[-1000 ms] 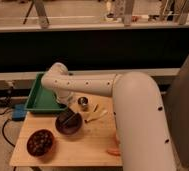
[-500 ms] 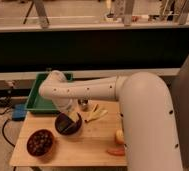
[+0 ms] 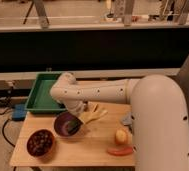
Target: Wipe purple bowl with eraser
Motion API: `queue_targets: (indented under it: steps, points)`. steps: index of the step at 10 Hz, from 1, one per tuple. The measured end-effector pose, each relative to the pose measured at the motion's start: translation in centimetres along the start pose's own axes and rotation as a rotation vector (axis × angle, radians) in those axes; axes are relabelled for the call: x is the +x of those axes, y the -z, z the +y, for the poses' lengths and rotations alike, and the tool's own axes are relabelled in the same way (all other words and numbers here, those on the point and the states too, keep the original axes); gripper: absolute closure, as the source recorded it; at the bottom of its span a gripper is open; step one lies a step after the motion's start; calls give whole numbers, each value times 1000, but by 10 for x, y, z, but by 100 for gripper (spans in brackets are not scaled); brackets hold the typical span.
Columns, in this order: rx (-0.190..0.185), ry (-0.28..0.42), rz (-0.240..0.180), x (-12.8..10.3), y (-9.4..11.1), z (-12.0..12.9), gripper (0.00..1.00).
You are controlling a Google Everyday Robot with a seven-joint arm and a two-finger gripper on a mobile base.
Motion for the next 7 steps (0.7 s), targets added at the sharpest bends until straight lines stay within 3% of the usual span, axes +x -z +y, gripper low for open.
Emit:
queue_targets:
  steps: [3, 5, 7]
  points:
    - [-3, -16, 54, 13, 1, -21, 100]
    - [9, -1, 43, 8, 4, -46, 100]
    - [20, 12, 18, 3, 6, -53, 100]
